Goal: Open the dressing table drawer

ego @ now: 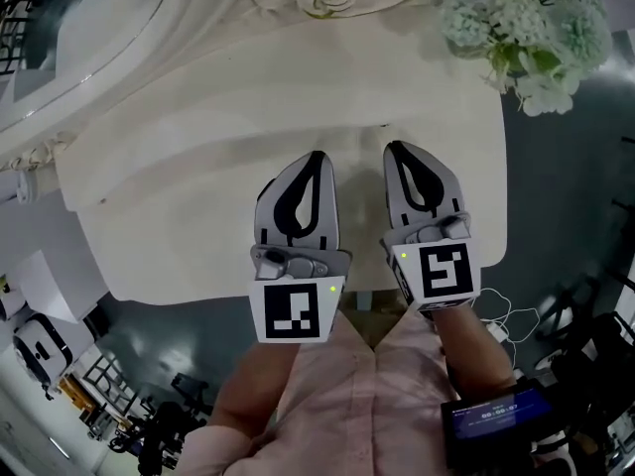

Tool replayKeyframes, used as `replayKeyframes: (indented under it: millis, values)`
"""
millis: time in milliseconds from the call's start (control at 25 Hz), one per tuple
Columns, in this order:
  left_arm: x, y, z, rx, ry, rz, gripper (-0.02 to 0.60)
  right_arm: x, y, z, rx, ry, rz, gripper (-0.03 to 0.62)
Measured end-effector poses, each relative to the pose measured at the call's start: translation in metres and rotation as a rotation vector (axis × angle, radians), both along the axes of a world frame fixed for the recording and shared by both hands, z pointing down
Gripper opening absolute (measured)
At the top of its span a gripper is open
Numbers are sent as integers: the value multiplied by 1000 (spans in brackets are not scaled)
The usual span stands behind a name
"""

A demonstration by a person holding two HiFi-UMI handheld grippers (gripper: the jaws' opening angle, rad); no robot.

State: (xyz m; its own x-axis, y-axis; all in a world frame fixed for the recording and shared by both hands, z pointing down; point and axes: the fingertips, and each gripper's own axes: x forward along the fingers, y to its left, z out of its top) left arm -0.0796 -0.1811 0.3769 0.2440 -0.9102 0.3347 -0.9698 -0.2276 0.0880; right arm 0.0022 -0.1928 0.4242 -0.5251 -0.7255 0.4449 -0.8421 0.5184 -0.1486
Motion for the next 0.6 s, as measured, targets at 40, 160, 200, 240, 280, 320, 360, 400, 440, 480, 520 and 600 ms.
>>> replayKeyframes:
  millis: [40, 160, 200, 240, 280, 320, 360, 400, 440, 480, 520, 600]
  values:
    - [-1, 0, 2, -4, 1, -3, 21, -1, -1, 2, -3, 3, -1, 21]
    - [-5, -2, 5, -8, -2, -5, 21, -3, -5, 9, -13, 6, 3, 21]
    - [-5, -3, 6, -9, -3, -4, 21, -3, -6, 10, -15, 4, 5, 21]
    - [-6, -4, 7, -10, -3, -3, 21, -4, -7, 12, -16, 4, 5, 21]
    - [-6, -5, 8, -11, -2, -2, 21, -4, -9, 12, -16, 5, 6, 23]
    - [-7, -6, 9, -12, 0, -2, 21, -5, -10, 14, -19, 7, 4, 31]
    - [-7, -7, 10, -13, 2, -2, 21, -6, -10, 16, -26, 10, -2, 72]
    - [-7, -8, 11, -15, 2, -2, 21, -8, -11, 18, -35, 12, -7, 120]
    - [-8, -8, 12, -19, 2, -2, 21, -9, -11, 21, -45, 15, -8, 129]
    - [-9, -8, 14, -23, 2, -3, 21, -9, -12, 23, -52, 18, -6, 132]
    - [-10, -9, 15, -26, 1, -4, 21, -10, -13, 25, -55, 23, -5, 133]
    - [-11, -10, 17, -29, 3, -6, 21, -10, -16, 26, -54, 32, -5, 135]
